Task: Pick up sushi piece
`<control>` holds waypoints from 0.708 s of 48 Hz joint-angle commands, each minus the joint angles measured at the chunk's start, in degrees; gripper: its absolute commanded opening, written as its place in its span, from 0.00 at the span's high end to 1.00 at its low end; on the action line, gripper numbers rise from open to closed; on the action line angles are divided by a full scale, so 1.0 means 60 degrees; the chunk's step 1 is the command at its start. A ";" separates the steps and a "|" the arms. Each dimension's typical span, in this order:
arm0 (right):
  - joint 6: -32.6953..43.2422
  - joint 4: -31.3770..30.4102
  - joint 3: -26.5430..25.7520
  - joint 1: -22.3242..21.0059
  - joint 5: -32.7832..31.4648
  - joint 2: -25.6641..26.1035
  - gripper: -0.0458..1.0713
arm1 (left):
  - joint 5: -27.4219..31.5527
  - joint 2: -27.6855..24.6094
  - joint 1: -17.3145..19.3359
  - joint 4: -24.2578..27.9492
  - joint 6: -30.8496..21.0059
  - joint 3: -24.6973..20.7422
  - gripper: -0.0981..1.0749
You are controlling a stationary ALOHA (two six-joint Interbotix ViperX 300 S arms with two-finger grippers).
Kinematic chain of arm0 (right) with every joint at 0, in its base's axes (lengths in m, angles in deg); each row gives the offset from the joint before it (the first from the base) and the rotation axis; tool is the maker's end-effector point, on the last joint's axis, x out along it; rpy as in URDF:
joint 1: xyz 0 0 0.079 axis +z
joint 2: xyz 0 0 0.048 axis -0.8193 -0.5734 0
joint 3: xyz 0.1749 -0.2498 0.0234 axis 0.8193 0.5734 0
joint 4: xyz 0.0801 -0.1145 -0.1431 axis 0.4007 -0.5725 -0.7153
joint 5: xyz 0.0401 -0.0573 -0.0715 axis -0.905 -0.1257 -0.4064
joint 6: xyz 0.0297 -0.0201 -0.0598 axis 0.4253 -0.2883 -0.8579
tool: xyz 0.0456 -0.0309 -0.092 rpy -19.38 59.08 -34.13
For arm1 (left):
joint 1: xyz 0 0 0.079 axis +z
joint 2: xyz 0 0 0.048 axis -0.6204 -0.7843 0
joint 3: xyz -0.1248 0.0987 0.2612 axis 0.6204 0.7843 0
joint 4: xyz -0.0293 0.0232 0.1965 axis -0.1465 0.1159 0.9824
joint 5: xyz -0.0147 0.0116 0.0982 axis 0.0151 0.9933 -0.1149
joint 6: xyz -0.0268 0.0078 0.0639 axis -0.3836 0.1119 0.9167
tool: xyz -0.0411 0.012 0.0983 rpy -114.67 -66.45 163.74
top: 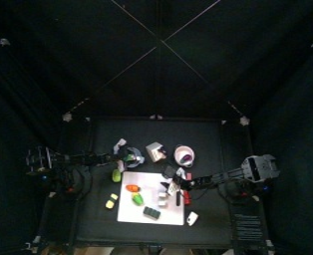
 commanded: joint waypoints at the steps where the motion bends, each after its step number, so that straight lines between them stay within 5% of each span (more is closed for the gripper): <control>1: 0.0000 -0.0088 -0.0073 0.0205 0.0161 0.0220 0.22 | -0.0029 0.0205 -0.0015 -0.0015 -0.0015 -0.0044 0.21; 8: 0.0000 -0.0366 -0.0073 0.0557 0.0469 0.0205 0.22 | -0.0029 0.0513 -0.0029 -0.0015 -0.0029 0.0015 0.21; 25: 0.0015 -0.0396 0.0117 0.1099 0.0688 0.0132 0.22 | 0.0029 0.1069 -0.1831 0.0029 -0.0015 0.0059 0.21; 34: 0.0015 -0.0410 0.0088 0.1040 0.0703 -0.0205 0.22 | 0.0029 0.0981 -0.2139 -0.0015 -0.0029 0.0073 0.21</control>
